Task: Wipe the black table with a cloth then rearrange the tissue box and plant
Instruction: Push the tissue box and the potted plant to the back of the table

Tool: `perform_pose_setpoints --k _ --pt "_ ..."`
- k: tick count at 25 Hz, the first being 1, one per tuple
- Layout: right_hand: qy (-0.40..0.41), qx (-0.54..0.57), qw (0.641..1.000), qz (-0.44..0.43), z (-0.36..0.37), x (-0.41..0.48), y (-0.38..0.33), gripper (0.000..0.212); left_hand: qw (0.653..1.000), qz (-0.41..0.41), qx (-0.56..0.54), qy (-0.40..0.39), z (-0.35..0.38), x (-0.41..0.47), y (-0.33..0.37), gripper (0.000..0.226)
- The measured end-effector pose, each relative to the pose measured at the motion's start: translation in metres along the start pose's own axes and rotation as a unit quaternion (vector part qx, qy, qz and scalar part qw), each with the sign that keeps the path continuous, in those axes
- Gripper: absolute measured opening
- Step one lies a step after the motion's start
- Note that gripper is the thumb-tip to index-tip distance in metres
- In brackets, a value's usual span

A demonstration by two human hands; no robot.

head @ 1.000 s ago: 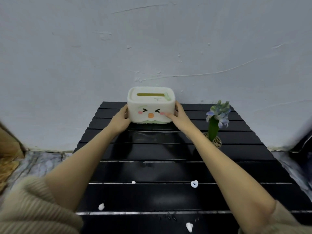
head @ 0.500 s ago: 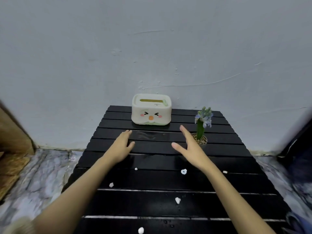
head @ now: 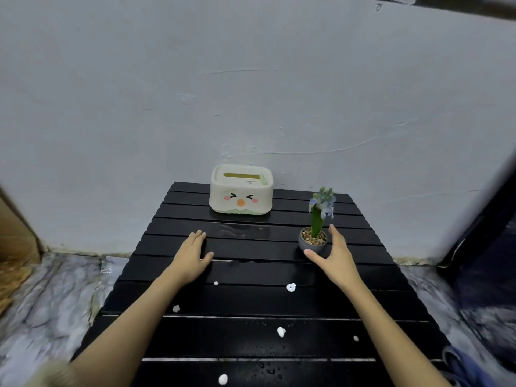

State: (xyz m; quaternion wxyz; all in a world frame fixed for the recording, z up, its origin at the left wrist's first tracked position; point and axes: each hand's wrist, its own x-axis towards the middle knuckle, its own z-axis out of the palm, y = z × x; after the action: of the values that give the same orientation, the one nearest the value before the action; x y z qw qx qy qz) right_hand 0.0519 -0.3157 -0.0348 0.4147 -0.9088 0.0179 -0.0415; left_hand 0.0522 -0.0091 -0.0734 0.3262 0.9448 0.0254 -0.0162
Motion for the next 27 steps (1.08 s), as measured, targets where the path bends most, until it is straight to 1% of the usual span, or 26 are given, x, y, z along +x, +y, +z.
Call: perform_pose_setpoints --k 2,6,8,13,17,22,25,27 --pt "-0.013 -0.007 1.000 0.008 0.011 0.014 0.004 0.090 1.000 0.004 -0.010 0.009 -0.001 -0.001 -0.001 0.063" --pt "0.025 -0.022 0.999 -0.005 0.025 0.033 0.008 0.072 0.999 0.014 -0.017 0.026 0.000 -0.003 -0.001 0.064" --pt "0.023 -0.015 1.000 -0.015 0.024 0.044 0.004 0.068 0.999 0.015 -0.022 0.035 0.002 -0.004 -0.002 0.064" --pt "0.033 0.017 0.999 -0.037 0.032 0.103 -0.017 0.067 0.998 0.017 -0.025 0.050 0.005 -0.001 -0.005 0.064" --pt "0.032 0.028 0.999 -0.025 0.048 0.148 -0.020 0.065 0.997 0.018 -0.039 0.070 0.005 -0.001 -0.003 0.067" --pt "0.002 0.024 0.999 -0.033 0.060 0.156 -0.008 0.071 0.996 0.020 -0.045 0.075 0.004 0.001 -0.001 0.068" --pt "-0.006 -0.027 0.999 -0.044 0.049 0.137 -0.009 0.087 0.997 0.007 -0.055 0.061 0.001 0.004 -0.001 0.068" --pt "-0.021 -0.069 0.996 -0.058 0.031 0.103 -0.008 0.087 0.996 -0.005 -0.073 0.050 -0.005 0.002 -0.001 0.065"
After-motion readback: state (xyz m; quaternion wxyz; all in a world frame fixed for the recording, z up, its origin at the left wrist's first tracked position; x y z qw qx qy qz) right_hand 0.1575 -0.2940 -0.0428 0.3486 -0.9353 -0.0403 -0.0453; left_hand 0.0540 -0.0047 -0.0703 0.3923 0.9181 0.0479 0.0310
